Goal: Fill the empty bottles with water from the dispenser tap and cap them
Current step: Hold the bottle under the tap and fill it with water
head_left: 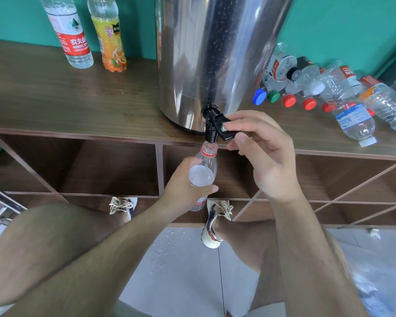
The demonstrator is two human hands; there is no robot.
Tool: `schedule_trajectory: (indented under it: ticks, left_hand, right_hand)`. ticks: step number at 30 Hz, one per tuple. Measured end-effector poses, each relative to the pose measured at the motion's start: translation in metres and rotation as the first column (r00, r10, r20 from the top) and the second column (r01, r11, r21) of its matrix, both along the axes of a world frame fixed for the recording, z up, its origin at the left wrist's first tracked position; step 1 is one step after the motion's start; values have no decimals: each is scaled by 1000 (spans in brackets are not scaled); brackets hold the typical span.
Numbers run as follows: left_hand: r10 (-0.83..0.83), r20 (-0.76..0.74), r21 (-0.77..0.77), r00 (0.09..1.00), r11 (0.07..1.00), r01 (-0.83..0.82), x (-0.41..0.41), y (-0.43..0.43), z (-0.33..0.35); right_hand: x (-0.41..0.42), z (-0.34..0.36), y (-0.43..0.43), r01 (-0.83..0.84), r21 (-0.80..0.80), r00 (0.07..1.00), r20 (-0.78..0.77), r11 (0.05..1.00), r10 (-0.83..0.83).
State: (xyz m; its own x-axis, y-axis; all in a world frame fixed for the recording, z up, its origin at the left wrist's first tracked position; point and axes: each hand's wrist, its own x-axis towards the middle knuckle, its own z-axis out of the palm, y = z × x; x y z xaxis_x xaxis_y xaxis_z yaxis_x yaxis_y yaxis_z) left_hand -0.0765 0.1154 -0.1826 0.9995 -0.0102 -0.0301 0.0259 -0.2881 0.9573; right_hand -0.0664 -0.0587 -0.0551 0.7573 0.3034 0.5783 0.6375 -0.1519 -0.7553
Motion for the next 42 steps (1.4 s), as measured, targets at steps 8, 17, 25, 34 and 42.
schedule_trajectory:
  ticks: [8,17,25,34,42]
  left_hand:
    - [5,-1,17,1000,1000,-5,0,-1,0]
    - [9,8,21,1000,1000,-9,-1,-1,5]
    - [2,8,9,1000,1000,-2,-2,-3,5]
    - [15,10,-4,1000,1000,-15,-1,-2,0]
    - [22,-4,8,1000,1000,-22,2,-2,-2]
  right_hand:
    - [0,0,0,-11,10,1000,-4,1000,11]
    - [-1,0,2,-1,22,1000,-11,1000,1]
    - [-2,-1,2,9,41,999,-40,999,-7]
    - [-1,-2,3,-8,59,999,-32,998,10]
    - [0,-3,3,-5,50,999,-36,999,7]
